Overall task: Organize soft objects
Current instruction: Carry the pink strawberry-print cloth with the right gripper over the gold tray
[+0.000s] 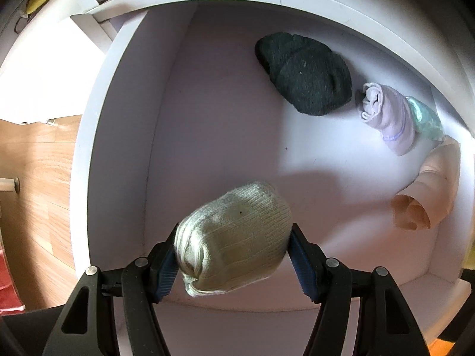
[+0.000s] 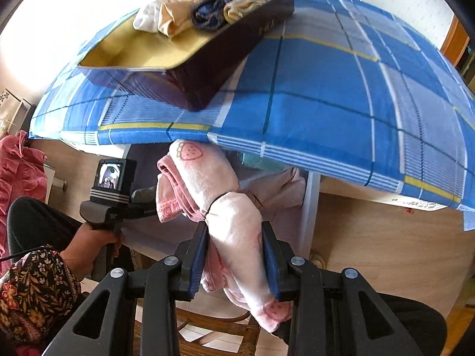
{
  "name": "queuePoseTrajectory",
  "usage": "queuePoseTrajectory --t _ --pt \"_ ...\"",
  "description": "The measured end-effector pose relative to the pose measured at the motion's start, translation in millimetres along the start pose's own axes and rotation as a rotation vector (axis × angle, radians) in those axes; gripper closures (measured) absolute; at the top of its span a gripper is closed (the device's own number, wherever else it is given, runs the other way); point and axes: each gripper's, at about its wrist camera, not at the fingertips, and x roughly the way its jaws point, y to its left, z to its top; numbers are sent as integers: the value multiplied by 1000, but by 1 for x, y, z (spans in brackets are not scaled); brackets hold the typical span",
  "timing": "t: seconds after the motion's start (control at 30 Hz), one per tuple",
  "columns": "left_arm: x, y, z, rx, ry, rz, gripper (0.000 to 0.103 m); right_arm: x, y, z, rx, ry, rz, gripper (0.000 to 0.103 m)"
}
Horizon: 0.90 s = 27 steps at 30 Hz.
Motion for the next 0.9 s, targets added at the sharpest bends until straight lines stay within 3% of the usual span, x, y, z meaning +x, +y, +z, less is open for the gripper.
queuePoseTrajectory --t 0.6,0.9 --pt "-14 -7 9 43 -1 7 35 -80 -9 49 -17 -190 -73 70" --pt "-12 -13 6 70 -9 24 35 -103 -23 82 47 -237 -31 70"
